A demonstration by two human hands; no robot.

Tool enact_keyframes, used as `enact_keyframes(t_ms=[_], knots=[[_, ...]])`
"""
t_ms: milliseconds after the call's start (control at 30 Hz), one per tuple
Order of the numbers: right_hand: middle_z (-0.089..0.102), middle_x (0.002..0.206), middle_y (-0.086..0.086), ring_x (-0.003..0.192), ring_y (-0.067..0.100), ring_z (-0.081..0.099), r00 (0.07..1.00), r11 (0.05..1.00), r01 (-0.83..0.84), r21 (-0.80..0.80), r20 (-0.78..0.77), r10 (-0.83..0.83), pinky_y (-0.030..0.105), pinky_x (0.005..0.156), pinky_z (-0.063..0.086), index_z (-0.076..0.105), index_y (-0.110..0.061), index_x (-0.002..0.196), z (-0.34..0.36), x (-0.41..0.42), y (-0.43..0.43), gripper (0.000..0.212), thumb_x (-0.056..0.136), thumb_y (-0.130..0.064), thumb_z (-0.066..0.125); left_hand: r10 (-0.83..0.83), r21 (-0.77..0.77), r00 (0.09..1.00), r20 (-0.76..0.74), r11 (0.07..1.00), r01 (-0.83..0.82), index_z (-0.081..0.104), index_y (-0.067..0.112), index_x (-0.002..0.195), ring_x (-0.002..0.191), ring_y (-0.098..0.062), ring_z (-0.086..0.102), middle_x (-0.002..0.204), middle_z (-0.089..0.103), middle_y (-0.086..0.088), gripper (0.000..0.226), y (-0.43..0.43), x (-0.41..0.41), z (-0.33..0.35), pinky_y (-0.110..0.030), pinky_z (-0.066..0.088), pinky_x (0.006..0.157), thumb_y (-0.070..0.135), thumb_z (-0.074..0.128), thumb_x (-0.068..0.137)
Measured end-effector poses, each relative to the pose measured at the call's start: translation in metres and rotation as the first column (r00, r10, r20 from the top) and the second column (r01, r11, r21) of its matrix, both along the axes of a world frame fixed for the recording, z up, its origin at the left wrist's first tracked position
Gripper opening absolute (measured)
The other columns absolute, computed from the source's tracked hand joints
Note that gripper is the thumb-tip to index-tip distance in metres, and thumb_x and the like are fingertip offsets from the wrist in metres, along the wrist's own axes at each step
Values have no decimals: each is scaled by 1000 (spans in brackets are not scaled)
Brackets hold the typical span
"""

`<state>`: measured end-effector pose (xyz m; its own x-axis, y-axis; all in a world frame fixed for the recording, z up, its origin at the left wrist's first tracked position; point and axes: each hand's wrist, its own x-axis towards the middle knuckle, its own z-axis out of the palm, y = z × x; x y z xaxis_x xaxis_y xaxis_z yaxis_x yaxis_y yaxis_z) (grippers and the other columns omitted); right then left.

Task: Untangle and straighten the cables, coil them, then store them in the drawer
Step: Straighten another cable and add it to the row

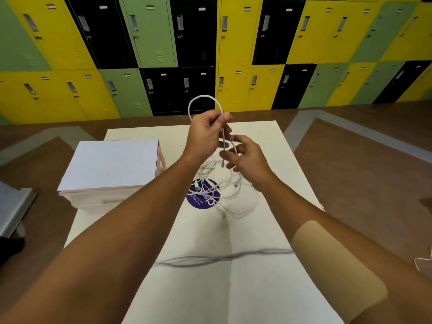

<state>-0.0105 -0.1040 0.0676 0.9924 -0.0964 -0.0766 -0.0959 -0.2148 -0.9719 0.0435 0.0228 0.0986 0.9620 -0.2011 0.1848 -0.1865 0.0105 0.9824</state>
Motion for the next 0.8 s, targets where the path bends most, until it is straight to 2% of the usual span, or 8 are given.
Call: enact_keyframes(t_ms=[67, 167, 300, 467, 600, 667, 733, 800], knots=[[70, 89, 15, 58, 17, 64, 1000, 1000, -1, 3, -8, 1, 22, 54, 44, 58, -17, 122, -1, -1, 6, 37, 87, -13, 72, 1, 7, 1000, -2, 1000, -1, 69, 0, 97, 63, -29, 64, 70, 61, -12, 24, 1, -2, -2, -47, 57, 56, 21, 59, 99], [74, 84, 10, 56, 20, 63, 1000, 1000, 25, -17, 9, -25, 15, 49, 42, 59, -13, 113, -1, -1, 11, 25, 89, -8, 66, 13, 25, 1000, -27, 1000, -12, 72, 3, 99, 69, -29, 66, 73, 64, -17, 23, 8, -8, -10, -46, 59, 58, 23, 61, 97], [75, 81, 9, 58, 18, 68, 1000, 999, 9, -43, -8, -9, 22, 54, 46, 59, -12, 111, -1, -4, 12, 26, 88, -4, 64, 30, 89, 998, -57, 996, -24, 73, 6, 97, 81, -31, 70, 86, 71, -21, 19, 14, -14, -22, -41, 58, 70, 20, 60, 97], [70, 92, 11, 73, 19, 67, 981, 991, -111, -79, -170, 97, 30, 56, 50, 60, -16, 115, -15, -19, 9, 38, 81, -9, 77, -9, 98, 974, -226, 995, 32, 69, 5, 100, 74, -22, 67, 75, 64, -13, 25, 33, -34, -43, -45, 58, 72, 17, 48, 104], [64, 89, 2, 70, 19, 61, 966, 968, -70, -241, -259, 6, 28, 57, 48, 61, -20, 109, -38, -30, 1, 27, 85, -9, 70, 54, 163, 934, -352, 987, 5, 72, 6, 100, 74, -26, 64, 79, 63, -14, 27, 55, -55, -75, -58, 58, 77, 18, 48, 103], [63, 94, 0, 77, 20, 63, 975, 910, -24, -414, -211, -70, 27, 62, 50, 62, -23, 105, -49, -32, -2, 25, 87, -6, 61, 42, 188, 916, -398, 982, 37, 72, 3, 101, 66, -23, 64, 79, 64, -13, 26, 66, -64, -85, -58, 59, 68, 17, 49, 102], [59, 113, 4, 99, 25, 61, 979, 810, -29, -585, -178, -94, 33, 76, 53, 61, -23, 112, -54, -33, 1, 33, 86, -4, 56, -8, 206, 896, -443, 972, 110, 71, 3, 104, 59, -19, 61, 76, 61, -8, 27, 76, -74, -91, -47, 59, 54, 19, 50, 102], [46, 130, 6, 119, 29, 46, 983, 701, -55, -711, -161, -86, 39, 88, 51, 55, -22, 127, -54, -35, 9, 45, 85, -6, 58, -61, 272, 893, -446, 941, 200, 71, 8, 104, 54, -17, 54, 67, 55, -5, 26, 83, -80, -98, -33, 52, 46, 23, 50, 102]])
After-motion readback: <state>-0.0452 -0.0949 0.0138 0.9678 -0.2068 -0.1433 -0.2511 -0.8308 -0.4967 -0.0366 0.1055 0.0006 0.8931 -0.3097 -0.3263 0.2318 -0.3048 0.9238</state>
